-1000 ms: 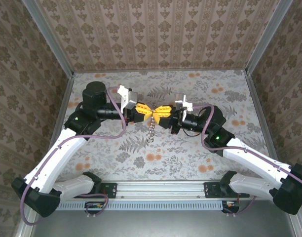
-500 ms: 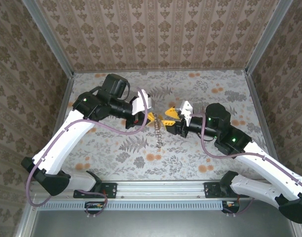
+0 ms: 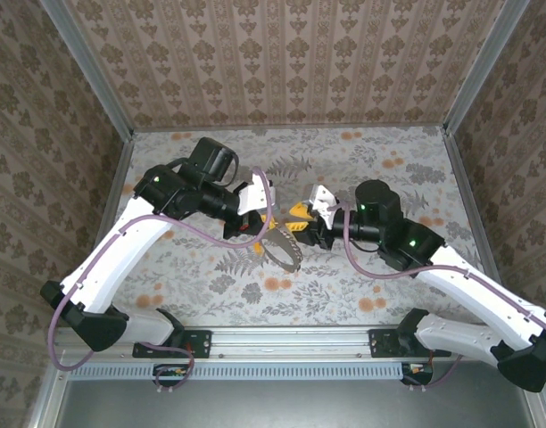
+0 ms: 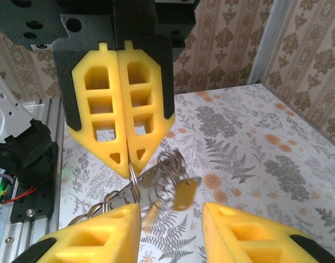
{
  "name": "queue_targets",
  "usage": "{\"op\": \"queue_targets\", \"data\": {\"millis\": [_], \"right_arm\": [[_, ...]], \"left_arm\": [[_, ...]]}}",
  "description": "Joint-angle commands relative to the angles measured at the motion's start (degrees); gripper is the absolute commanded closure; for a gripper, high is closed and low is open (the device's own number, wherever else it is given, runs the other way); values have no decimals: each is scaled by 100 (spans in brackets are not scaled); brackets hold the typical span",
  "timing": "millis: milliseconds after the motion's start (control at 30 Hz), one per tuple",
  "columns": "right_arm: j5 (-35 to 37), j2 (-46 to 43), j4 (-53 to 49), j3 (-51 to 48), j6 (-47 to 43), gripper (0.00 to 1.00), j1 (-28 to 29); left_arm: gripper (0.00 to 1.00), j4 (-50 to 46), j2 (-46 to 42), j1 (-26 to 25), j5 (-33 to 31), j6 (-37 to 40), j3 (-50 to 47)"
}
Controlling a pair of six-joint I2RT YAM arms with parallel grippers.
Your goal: Put the keys on the keyring
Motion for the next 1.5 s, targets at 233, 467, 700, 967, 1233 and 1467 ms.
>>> {"op": "queue_targets", "data": {"millis": [233, 467, 700, 967, 1233, 1467], "right_arm": [[-542, 206, 187, 158, -51, 69, 145], [-481, 268, 399, 115, 10, 87, 167], [-7, 129, 739, -37, 183, 100, 164], [-400, -54, 2217, -452, 1367, 100, 9], [-472, -122, 3504, -805, 2175, 100, -26], [-419, -181, 4343, -1042, 2784, 100, -54]], "left_arm": [[100, 7, 119, -84, 143, 153, 259], [100, -2, 173, -120, 129, 136, 296], [100, 576, -189, 0, 498, -178, -89], [80, 2748, -1008, 370, 1584, -1460, -1397], [78, 3500, -1240, 405, 1634, -1912, -1900], [78, 3918, -1366, 521, 1757, -2138, -2133]]}}
